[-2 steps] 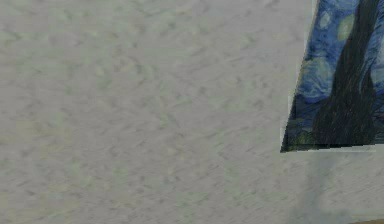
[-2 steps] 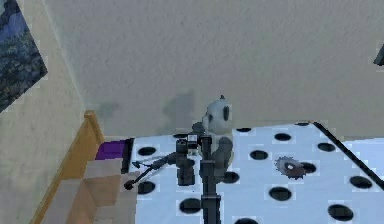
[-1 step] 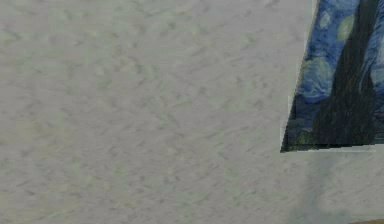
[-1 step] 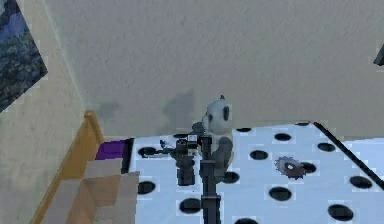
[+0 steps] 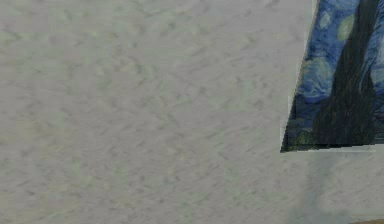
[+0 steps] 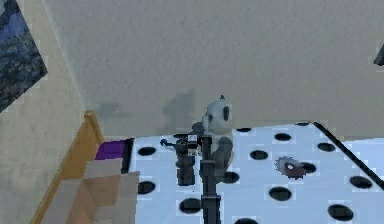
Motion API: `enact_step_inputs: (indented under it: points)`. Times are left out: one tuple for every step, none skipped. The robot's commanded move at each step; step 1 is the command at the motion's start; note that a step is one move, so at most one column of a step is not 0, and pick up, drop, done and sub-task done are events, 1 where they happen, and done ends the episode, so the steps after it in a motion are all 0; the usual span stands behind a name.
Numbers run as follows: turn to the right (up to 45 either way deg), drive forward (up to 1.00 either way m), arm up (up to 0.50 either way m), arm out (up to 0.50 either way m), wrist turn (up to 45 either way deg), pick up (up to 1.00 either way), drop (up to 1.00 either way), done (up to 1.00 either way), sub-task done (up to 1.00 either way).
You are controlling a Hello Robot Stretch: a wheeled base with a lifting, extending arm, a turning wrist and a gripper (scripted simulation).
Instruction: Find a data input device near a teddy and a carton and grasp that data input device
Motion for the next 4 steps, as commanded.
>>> enact_step_inputs:
  points:
    - [0.0, 0.0, -0.3, 0.0, 0.0, 0.0, 0.0, 0.0, 0.0]
    - [0.0, 0.0, 0.0, 0.0, 0.0, 1.0, 0.0, 0.0, 0.0]
    - [0.0, 0.0, 0.1, 0.0, 0.0, 0.0, 0.0, 0.0, 0.0]
    - [0.0, 0.0, 0.0, 0.0, 0.0, 0.0, 0.0, 1.0, 0.0]
